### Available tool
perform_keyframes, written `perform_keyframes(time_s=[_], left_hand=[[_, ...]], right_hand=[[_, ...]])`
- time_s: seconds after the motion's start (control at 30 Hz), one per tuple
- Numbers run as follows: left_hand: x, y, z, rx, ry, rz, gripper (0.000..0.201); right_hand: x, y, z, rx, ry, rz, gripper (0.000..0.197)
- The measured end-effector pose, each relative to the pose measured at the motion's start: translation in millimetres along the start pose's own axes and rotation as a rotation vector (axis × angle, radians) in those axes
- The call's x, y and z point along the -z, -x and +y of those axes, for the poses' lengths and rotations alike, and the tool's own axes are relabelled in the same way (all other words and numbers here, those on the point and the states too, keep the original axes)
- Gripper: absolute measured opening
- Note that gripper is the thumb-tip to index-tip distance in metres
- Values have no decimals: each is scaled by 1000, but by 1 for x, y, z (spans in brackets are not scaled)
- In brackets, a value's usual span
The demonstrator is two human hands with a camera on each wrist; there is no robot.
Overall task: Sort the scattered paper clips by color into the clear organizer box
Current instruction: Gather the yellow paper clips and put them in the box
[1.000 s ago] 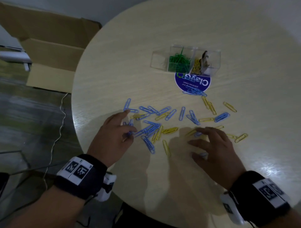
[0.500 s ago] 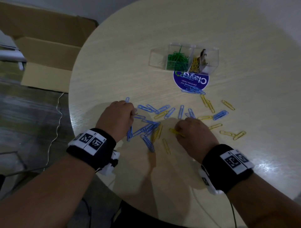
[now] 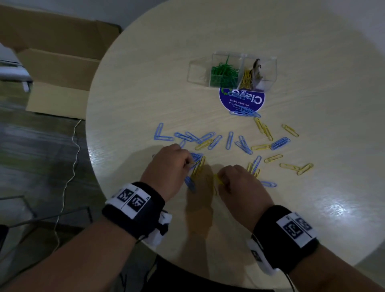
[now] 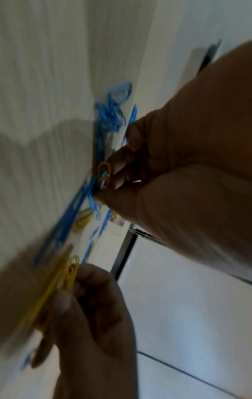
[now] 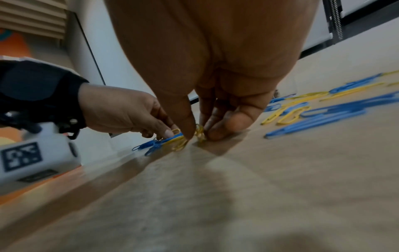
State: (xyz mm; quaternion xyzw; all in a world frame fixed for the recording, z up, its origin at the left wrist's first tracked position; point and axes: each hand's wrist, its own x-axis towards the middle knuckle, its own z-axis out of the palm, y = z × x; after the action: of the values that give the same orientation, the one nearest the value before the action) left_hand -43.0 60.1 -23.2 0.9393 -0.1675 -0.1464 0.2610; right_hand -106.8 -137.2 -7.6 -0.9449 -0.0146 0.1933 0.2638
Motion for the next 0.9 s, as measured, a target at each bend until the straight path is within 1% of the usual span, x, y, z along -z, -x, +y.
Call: perform_keyframes(time_s=[0.1,0.17,0.27,0.33,0.4,0.5,0.57,0.67,0.8,0.9], left_hand=[[6,-7,-11,6,-111,43,8],[13,-9,-18,34,-151,80,8],[18,-5,-14,54,-91,160,9],[13,1,1,49,-22,171,6],[2,4,15,53,-47,114,3],[-10,3,24,99,-172,45,23],[-10,1,28,110,-249,16,29],[-8,-2,30,99,-256,-9,22],[-5,-9,29,92,-240,-51,15],[-6,-12,30,33,-341,-79,11]], right_hand=[[-3,1,-3,11,53,-19,21],[-3,1,-5,14,96,-29,22],[-1,-2,-4,-4,131,-27,20],[3,-4,0,-28,144,-5,20],[8,-5,6,-73,149,25,18],[16,-6,14,-126,169,37,19],[19,-8,18,-134,183,43,20],[20,-9,19,-129,202,31,22],[19,-8,15,-98,215,7,15],[20,-7,13,-92,239,-25,14]])
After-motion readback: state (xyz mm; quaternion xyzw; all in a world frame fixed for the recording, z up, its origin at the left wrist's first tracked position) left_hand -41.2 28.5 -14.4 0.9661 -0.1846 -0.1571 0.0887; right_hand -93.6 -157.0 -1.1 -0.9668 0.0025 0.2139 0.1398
